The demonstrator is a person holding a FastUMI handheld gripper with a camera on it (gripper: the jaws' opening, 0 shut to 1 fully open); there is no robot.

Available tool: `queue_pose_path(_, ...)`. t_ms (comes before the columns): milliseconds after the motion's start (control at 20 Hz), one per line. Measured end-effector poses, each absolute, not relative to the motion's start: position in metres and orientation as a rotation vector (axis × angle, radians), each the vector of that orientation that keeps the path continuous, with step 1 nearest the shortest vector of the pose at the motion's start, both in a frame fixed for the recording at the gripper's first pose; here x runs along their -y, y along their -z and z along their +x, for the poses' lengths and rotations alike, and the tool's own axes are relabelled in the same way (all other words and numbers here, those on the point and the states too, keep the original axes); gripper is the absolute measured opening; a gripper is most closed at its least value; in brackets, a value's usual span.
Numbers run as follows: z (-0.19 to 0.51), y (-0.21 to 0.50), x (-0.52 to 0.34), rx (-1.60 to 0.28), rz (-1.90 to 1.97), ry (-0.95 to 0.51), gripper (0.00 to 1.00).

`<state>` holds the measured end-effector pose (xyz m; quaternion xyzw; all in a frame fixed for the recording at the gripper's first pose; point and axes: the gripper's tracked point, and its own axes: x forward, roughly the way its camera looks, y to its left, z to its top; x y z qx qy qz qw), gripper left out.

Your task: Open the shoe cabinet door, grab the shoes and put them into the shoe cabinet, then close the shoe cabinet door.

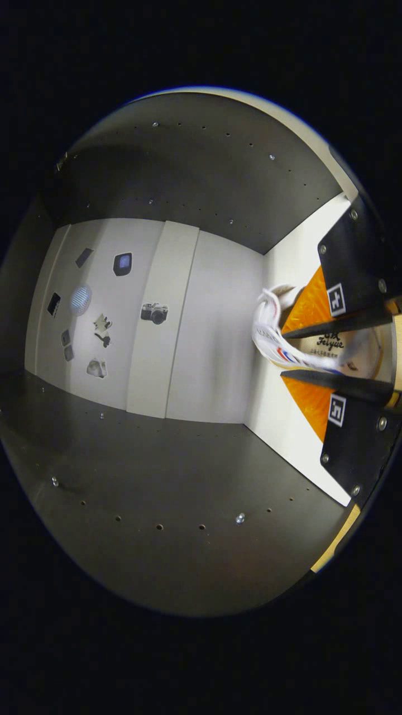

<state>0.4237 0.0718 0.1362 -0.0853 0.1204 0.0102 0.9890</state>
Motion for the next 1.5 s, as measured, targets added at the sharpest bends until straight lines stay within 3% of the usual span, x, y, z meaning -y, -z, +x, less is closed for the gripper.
queue_pose_path(100,0.425,-0.142,-0.072,-0.223,-0.167,-0.01,0.45)
queue_pose_path(450,0.41,-0.171,-0.073,-0.155,-0.133,-0.011,0.54)
queue_pose_path(800,0.361,-0.205,-0.064,-0.096,-0.102,-0.002,0.92)
queue_pose_path(1500,0.208,-0.27,-0.043,0.006,-0.034,-0.047,0.94)
